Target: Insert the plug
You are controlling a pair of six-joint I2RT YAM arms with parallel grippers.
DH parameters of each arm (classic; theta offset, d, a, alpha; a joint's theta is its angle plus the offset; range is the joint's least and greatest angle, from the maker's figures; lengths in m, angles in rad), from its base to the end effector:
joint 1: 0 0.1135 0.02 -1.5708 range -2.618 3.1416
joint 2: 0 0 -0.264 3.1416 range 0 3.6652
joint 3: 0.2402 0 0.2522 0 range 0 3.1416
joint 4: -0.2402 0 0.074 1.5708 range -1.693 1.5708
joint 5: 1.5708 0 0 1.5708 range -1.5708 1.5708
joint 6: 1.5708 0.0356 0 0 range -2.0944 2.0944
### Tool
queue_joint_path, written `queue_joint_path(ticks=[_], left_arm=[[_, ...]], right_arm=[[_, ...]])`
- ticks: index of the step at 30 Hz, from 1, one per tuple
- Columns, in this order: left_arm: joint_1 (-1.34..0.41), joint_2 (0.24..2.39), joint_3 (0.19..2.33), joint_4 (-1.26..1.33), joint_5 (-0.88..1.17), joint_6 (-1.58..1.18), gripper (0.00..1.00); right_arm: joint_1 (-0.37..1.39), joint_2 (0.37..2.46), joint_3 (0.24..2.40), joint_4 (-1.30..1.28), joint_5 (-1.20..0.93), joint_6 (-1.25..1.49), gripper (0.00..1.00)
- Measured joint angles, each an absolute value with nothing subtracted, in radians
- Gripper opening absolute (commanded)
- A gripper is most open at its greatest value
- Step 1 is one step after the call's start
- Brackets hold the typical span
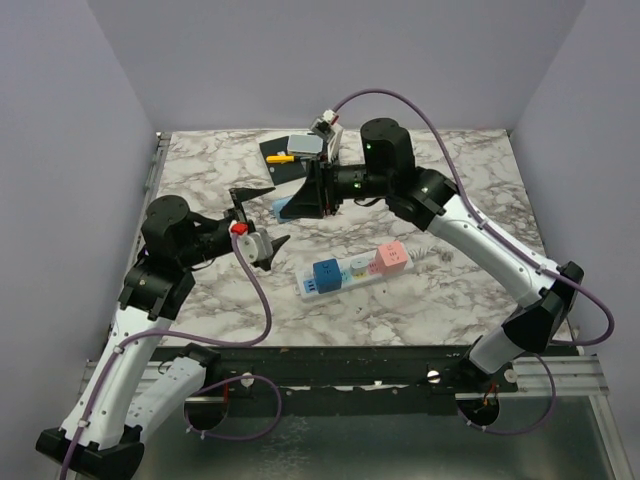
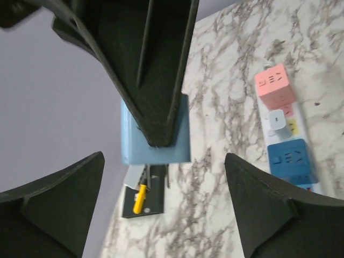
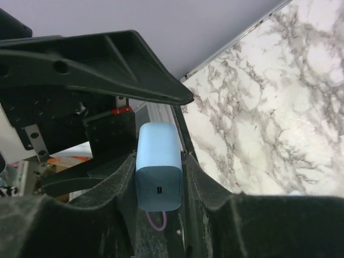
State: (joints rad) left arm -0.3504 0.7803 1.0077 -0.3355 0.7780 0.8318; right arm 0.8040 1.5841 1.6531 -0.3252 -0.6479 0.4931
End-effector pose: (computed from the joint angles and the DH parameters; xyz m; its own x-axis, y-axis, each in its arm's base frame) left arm 0.1382 -0.0771 0.4022 0.5969 0.3424 -0.7256 0.6810 0.2619 0.6838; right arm 0.2362 0.2762 0.4283 -0.6184 -0.0979 -0.7797 -0.7794 0.2034 0.5926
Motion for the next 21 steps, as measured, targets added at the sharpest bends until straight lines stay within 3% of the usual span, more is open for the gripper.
queue_joint_path(ticks=[10, 21], left_arm=[[-0.351, 0.822, 0.900, -0.327, 0.725, 0.621, 0.99], [-0.349, 0.944, 0.819, -0.339, 0.573, 0.424, 0.99]], right_arm=[[0.659, 1.586, 1.840, -0.652, -0.554, 0.103, 0.01], [0.680, 1.663, 1.836, -1.028, -0.405, -0.509, 0.16]])
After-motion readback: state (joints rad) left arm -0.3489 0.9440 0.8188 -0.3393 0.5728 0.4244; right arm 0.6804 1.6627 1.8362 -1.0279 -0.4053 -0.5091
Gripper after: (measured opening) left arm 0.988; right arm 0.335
